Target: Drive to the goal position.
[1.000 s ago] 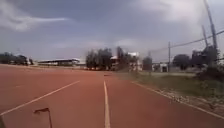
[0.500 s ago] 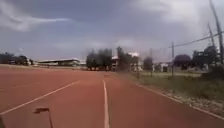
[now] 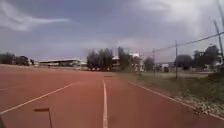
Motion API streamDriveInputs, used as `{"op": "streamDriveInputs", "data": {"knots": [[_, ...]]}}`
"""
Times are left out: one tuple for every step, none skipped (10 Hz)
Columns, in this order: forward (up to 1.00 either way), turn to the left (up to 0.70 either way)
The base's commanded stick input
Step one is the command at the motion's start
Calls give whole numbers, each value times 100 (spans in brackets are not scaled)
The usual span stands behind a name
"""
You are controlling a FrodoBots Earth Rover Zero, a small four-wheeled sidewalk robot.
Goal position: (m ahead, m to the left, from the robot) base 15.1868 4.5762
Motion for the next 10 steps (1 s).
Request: {"op": "streamDriveInputs", "data": {"knots": [[70,0],[70,0],[70,0],[70,0],[70,7],[70,23],[70,35],[70,35],[70,35],[70,35]]}}
